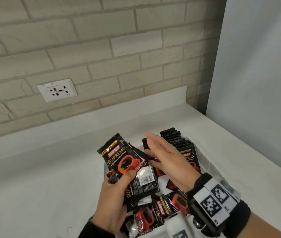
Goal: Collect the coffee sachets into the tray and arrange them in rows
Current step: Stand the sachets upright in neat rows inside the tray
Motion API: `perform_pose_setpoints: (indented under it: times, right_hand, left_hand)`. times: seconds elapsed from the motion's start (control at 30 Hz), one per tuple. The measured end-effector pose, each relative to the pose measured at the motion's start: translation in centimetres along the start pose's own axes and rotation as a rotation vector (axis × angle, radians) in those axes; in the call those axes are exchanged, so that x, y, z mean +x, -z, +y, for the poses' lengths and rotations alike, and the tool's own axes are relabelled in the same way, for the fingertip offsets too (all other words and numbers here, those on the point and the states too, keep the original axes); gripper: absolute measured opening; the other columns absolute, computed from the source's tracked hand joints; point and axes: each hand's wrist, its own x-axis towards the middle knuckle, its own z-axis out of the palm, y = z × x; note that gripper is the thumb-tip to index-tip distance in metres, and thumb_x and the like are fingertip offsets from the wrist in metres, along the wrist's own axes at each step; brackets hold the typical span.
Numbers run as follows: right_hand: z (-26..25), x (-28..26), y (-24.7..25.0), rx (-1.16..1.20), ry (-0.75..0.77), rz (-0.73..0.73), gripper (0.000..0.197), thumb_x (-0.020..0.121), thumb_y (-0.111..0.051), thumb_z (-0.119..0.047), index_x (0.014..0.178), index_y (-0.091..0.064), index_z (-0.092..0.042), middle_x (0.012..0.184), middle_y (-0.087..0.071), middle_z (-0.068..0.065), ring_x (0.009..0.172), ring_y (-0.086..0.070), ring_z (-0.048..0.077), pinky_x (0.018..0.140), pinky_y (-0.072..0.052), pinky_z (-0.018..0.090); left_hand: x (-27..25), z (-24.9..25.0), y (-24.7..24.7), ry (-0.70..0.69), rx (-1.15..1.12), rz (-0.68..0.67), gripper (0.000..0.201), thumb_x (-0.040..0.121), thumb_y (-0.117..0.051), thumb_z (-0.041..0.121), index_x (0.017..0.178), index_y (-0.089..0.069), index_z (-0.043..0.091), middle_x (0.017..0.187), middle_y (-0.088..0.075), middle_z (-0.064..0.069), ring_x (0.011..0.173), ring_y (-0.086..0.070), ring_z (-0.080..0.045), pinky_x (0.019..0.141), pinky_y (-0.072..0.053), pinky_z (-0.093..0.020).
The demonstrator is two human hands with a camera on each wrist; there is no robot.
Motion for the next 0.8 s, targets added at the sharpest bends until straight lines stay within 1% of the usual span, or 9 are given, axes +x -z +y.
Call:
perform_pose_setpoints:
  times: [0.13,0.2,0.27,0.33,0.43,0.5,0.57,0.63,0.8]
  right_hand:
    - [2.1,-1.6,0.7,0.455,-0.282,-0.062,0.054,0.078,-0.053,-0.044,0.13,-0.04,-0.034,0.137,-0.041,-0.002,0.123,-0.047,0.027,0.101,-0.039,0.053]
    - [2.9,-2.5,0.4,0.582,-0.392,-0.126,0.046,0.075,-0.057,-0.048,0.118,-0.049,-0.033,0.133,-0.046,0.004,0.119,-0.05,0.032,0.096,-0.041,0.059]
    - [3.3,-3.0,-0.2,0.672,-0.429,-0.227,0.052,0.076,-0.06,-0.055,0.12,-0.055,-0.027,0.13,-0.053,0.009,0.119,-0.052,0.033,0.096,-0.039,0.062]
    - [3.4,-3.1,-0.9,0.737,-0.4,-0.307,0.058,0.076,-0.059,-0.05,0.125,-0.055,-0.021,0.128,-0.057,0.012,0.118,-0.054,0.033,0.099,-0.037,0.061]
    - [2.7,-2.7,-1.7,0.797,-0.333,-0.29,0.052,0.085,-0.058,-0.04,0.13,-0.051,-0.014,0.127,-0.057,0.018,0.118,-0.055,0.033,0.097,-0.043,0.055]
    - [2.5,-2.5,-2.0,0.8,-0.308,-0.232,0.048,0.084,-0.058,-0.03,0.128,-0.051,-0.011,0.124,-0.059,0.018,0.115,-0.057,0.032,0.094,-0.046,0.052]
    - [2.4,-2.4,-2.2,0.781,-0.29,-0.188,0.048,0.079,-0.06,-0.022,0.125,-0.052,-0.011,0.12,-0.061,0.018,0.112,-0.059,0.032,0.093,-0.047,0.053]
    - [2.4,-2.5,-2.5,0.769,-0.289,-0.161,0.049,0.075,-0.062,-0.018,0.124,-0.053,-0.012,0.117,-0.063,0.018,0.109,-0.06,0.031,0.092,-0.047,0.054]
    - [2.6,-2.8,-3.0,0.685,-0.275,-0.146,0.052,0.077,-0.067,-0.018,0.126,-0.05,-0.02,0.118,-0.064,0.01,0.11,-0.06,0.025,0.092,-0.048,0.05]
  left_hand:
    - [0.0,0.2,0.6,-0.085,-0.148,0.114,0.023,0.075,-0.058,0.003,0.095,-0.062,0.013,0.085,-0.073,-0.01,0.068,-0.071,-0.018,0.055,-0.055,-0.034]
    - [0.0,0.2,0.3,-0.131,-0.18,0.133,0.031,0.067,-0.061,0.005,0.097,-0.063,0.014,0.089,-0.073,-0.01,0.074,-0.071,-0.02,0.065,-0.054,-0.039]
    - [0.0,0.0,0.1,-0.162,-0.184,0.122,0.04,0.058,-0.067,0.004,0.097,-0.064,0.016,0.088,-0.073,-0.007,0.075,-0.071,-0.02,0.065,-0.053,-0.038]
    - [0.1,-0.6,-0.2,-0.168,-0.174,0.079,0.051,0.051,-0.074,-0.003,0.098,-0.064,0.014,0.087,-0.072,-0.007,0.078,-0.07,-0.023,0.06,-0.055,-0.035]
    - [-0.1,-1.2,-0.5,-0.185,-0.149,0.036,0.071,0.038,-0.082,0.016,0.106,-0.063,0.008,0.091,-0.071,-0.011,0.083,-0.069,-0.027,0.062,-0.057,-0.033]
    - [-0.2,-1.2,-0.4,-0.198,-0.127,0.019,0.068,0.035,-0.085,0.024,0.099,-0.069,0.013,0.092,-0.072,-0.01,0.084,-0.069,-0.024,0.064,-0.056,-0.031]
    - [-0.3,-0.9,0.0,-0.201,-0.108,0.008,0.048,0.043,-0.082,0.026,0.09,-0.073,0.02,0.093,-0.073,-0.008,0.084,-0.07,-0.021,0.068,-0.054,-0.031]
    - [-0.4,-0.8,0.2,-0.186,-0.117,0.036,0.037,0.057,-0.078,0.021,0.093,-0.07,0.022,0.093,-0.073,-0.006,0.082,-0.07,-0.019,0.071,-0.049,-0.035]
    - [-0.5,-0.7,-0.1,-0.176,-0.064,0.087,0.038,0.068,-0.062,0.025,0.105,-0.064,0.019,0.096,-0.073,-0.004,0.088,-0.07,-0.02,0.079,-0.05,-0.04]
